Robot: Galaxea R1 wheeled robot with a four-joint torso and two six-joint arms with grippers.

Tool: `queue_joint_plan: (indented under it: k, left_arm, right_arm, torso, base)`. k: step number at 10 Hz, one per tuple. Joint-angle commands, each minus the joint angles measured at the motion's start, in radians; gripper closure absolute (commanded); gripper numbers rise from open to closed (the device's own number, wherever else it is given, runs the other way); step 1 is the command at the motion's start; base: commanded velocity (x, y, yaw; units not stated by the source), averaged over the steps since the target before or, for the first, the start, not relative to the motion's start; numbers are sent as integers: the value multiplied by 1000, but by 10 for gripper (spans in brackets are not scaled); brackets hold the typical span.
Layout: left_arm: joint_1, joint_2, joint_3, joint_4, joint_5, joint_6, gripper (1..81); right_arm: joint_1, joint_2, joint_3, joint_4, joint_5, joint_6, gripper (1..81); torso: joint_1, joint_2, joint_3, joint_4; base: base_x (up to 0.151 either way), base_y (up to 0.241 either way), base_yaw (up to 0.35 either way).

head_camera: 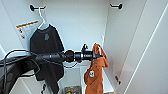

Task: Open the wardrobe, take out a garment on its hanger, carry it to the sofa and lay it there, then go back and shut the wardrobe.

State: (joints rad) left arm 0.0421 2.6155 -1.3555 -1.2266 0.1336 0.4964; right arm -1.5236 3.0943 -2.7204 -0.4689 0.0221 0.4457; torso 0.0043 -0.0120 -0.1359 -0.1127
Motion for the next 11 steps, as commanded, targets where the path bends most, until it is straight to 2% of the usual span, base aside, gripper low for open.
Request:
queue_joint_plan:
  k: [1,4,11]
  left_arm:
    - [-170,-37,19,-11,46,14,811]
    - [-169,-17,15,-11,43,16,811]
    - [-167,204,-93,-11,31,14,811]
  right_arm:
    - [33,7,5,-11,-51,-4,10]
    - [35,7,5,-11,-51,-4,10]
    - [32,7,5,-10,-51,-4,10]
  torso:
    - [0,0,0,0]
    - [0,0,0,0]
    - [-1,0,0,0]
  base:
    - [-86,0,0]
    - [-86,0,0]
    - [-81,0,0]
